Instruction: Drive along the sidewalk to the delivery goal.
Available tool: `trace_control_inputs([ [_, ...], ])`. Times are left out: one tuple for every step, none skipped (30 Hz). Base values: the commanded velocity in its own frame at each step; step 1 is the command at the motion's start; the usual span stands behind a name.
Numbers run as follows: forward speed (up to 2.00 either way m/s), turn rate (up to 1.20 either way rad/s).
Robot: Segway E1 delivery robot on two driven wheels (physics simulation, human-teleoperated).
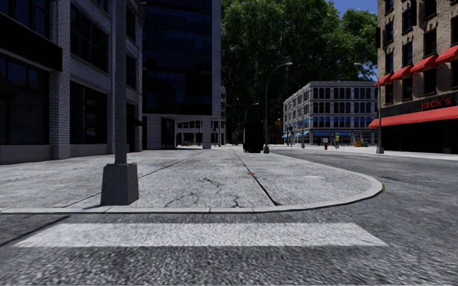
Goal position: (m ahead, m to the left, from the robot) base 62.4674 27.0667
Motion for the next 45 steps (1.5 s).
trace_control_inputs([
  [2.0,0.0],
  [2.0,0.0],
  [2.0,0.0],
  [2.0,0.0],
  [2.0,0.0],
  [2.0,0.0],
  [2.0,0.0],
  [2.0,0.0],
  [2.0,0.0],
  [2.0,0.0],
  [2.0,0.0],
  [2.0,0.0],
  [2.0,0.0],
  [2.0,0.0],
  [2.0,0.0],
  [2.0,0.0],
  [2.0,0.0],
  [2.0,0.0],
  [2.0,0.0],
  [2.0,0.0],
  [2.0,0.0],
  [2.0,0.0],
  [2.0,0.0],
  [2.0,0.0],
  [2.0,0.0],
  [2.0,0.0],
  [2.0,0.0],
  [2.0,0.0],
  [2.0,0.0],
  [2.0,0.0],
  [2.0,0.0],
  [2.0,0.0],
  [2.0,0.0],
  [2.0,0.0],
  [2.0,0.0],
  [2.0,0.0],
  [2.0,0.0],
  [2.0,0.0],
  [2.0,0.0],
  [2.0,0.0],
  [2.0,0.0],
  [2.0,0.0],
  [2.0,0.0],
  [2.0,0.0],
  [2.0,0.0],
])
